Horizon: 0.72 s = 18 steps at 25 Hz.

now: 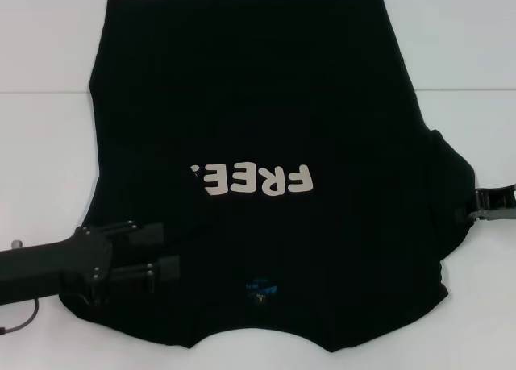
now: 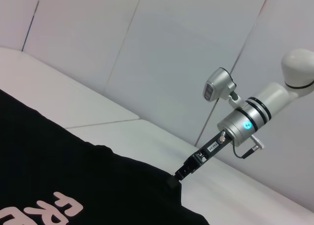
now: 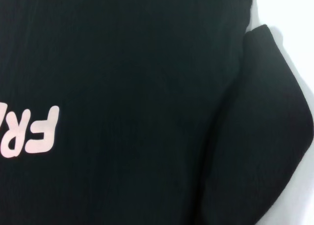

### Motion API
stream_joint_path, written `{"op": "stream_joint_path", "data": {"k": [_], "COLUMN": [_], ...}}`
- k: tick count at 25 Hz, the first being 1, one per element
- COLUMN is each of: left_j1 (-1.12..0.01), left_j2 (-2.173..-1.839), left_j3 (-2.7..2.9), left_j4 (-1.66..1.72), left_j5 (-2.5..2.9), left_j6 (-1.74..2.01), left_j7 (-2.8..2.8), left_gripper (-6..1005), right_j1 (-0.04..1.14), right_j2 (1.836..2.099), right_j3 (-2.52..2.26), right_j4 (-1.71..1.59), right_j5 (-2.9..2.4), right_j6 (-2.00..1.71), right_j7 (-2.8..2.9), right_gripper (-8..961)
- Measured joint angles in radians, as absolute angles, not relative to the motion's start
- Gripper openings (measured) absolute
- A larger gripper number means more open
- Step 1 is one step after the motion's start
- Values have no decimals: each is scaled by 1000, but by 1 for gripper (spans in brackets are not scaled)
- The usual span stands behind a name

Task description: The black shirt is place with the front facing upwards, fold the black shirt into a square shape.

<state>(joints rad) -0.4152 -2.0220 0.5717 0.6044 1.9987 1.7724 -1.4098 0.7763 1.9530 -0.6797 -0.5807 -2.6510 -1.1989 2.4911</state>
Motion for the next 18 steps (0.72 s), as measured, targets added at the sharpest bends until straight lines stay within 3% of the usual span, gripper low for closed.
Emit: {"op": "stream_joint_path", "data": {"k": [2, 7, 18], "left_j1": [-415, -417, -420], "left_j2": [-2021, -2020, -2020], "left_j3": [570, 569, 573], "left_j4": [604, 604, 605], "left_j5": [1999, 1999, 1999], "left_j6": [1772, 1770, 1758], "left_j7": [-1410, -1412, -1414], "left_gripper": [752, 752, 752], "right_j1": [775, 752, 699], "right_j2": [1951, 1942, 1936], "right_j3": [-677, -669, -597], "right_j4": [-583, -623, -723], "right_j5": [-2649, -2646, -2601], "right_j6": [-1202, -1217, -1255], "right_j7": [2487, 2484, 2422], "right_gripper": [52, 22, 22]}}
